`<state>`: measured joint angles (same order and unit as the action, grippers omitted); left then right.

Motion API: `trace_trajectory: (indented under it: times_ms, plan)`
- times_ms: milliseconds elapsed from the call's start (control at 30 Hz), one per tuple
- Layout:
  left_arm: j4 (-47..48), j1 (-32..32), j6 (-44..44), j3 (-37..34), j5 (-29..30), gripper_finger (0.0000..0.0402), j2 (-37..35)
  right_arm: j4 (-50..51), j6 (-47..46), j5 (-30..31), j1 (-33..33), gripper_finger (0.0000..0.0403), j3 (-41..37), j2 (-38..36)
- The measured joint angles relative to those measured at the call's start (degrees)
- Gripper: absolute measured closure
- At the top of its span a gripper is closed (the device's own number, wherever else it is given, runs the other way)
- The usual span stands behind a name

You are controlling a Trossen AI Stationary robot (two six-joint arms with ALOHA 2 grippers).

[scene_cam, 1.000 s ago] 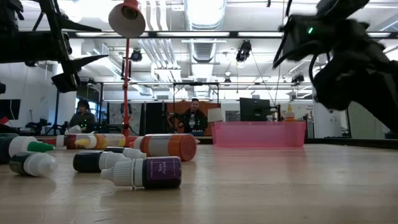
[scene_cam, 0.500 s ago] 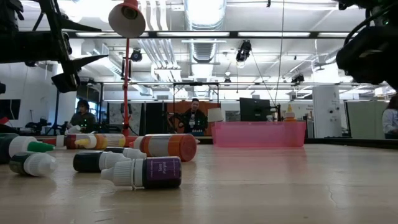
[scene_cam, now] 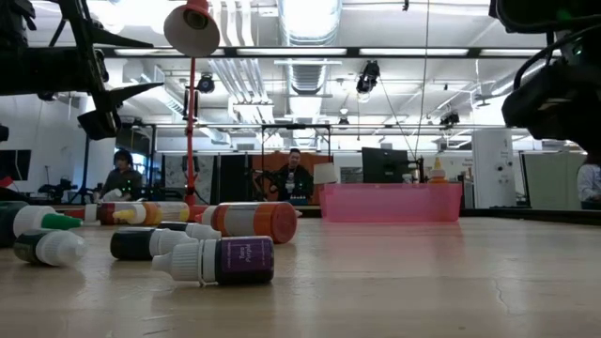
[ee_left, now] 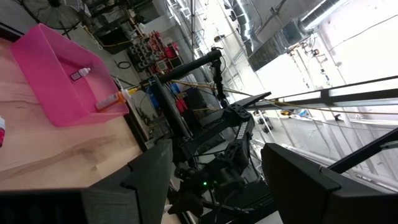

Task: Pick & Place food coloring
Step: Put the small green food coloring bottle into the red bin

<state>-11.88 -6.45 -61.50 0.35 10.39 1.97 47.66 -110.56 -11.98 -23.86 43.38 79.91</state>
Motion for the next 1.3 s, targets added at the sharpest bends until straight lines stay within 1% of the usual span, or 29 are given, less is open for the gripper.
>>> trace_trajectory:
  times_ms: [333,567,667,1167,1233,1300]
  plan:
    - [0.0,0.0,0.0,0.0,0.0,0.0182,0.0,0.0,2.5,0.1,-0.2,0.0263,-1.1,0.2]
    - [0.0,0.0,0.0,0.0,0.0,0.0182,0.0,-0.1,3.5,0.1,-0.1,0.0267,-1.5,0.2]
    - [0.0,0.0,0.0,0.0,0.0,0.0182,0.0,-0.1,4.6,0.1,-0.1,0.0275,-1.5,0.2]
    - [0.0,0.0,0.0,0.0,0.0,0.0182,0.0,-0.1,6.0,0.0,-0.1,0.0347,-1.5,-0.1]
    - [0.0,0.0,0.0,0.0,0.0,0.0182,0.0,0.1,6.7,0.5,0.1,0.0352,-1.0,-0.2]
    - [0.0,0.0,0.0,0.0,0.0,0.0182,0.0,0.1,8.2,2.2,0.7,0.0354,0.3,-0.8]
